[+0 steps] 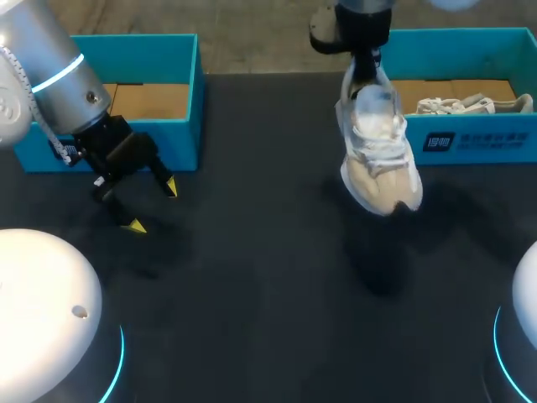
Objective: Take the shoe out of the shoebox, open the shoe tongue, remove and reinsert the insole, then place the shoe into the shoebox
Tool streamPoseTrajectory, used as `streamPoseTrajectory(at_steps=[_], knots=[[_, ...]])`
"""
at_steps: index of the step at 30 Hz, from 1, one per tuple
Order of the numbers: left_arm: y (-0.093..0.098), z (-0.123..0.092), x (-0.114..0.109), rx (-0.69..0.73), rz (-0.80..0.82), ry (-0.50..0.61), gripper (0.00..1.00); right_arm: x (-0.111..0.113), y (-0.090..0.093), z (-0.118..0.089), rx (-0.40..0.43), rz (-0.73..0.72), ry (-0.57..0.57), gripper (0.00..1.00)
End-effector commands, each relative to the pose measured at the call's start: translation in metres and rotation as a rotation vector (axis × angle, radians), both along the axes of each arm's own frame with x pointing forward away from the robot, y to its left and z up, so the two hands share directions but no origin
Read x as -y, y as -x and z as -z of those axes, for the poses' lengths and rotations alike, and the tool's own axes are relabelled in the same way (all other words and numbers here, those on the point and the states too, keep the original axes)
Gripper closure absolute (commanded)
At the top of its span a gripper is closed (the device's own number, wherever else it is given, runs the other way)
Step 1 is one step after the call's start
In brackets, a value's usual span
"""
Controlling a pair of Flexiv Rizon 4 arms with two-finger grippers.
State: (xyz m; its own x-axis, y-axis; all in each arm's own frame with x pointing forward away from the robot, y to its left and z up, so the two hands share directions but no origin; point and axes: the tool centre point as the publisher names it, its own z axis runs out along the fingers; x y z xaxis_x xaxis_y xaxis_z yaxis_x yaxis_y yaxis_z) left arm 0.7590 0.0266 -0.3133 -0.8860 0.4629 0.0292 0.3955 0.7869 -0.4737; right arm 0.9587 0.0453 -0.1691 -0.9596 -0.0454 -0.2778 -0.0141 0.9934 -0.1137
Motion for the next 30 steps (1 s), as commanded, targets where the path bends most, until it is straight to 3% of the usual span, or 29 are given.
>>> streamPoseTrajectory(at_steps=[1, 10, 16, 25, 28, 30], knots=[[0.001, 0.0, 0.0, 0.001, 0.0, -0.002, 0.0, 0.013, -0.022, -0.017, -0.006, 0.022, 0.019, 1.0], [0.001, 0.0, 0.0, 0.001, 0.0, -0.002, 0.0, 0.057, -0.068, -0.019, -0.055, 0.115, 0.068, 1.0], [0.001, 0.0, 0.0, 0.001, 0.0, -0.002, 0.0, 0.09, -0.088, -0.015, -0.067, 0.311, 0.011, 1.0], [0.001, 0.0, 0.0, 0.001, 0.0, -0.002, 0.0, 0.125, -0.107, -0.019, -0.046, 0.512, -0.03, 1.0], [0.001, 0.0, 0.0, 0.001, 0.0, -0.002, 0.0, 0.137, -0.105, -0.022, -0.101, 0.702, -0.031, 1.0], [0.001, 0.0, 0.0, 0.001, 0.0, -0.002, 0.0, 0.137, -0.105, -0.022, -0.101, 0.702, -0.031, 1.0]])
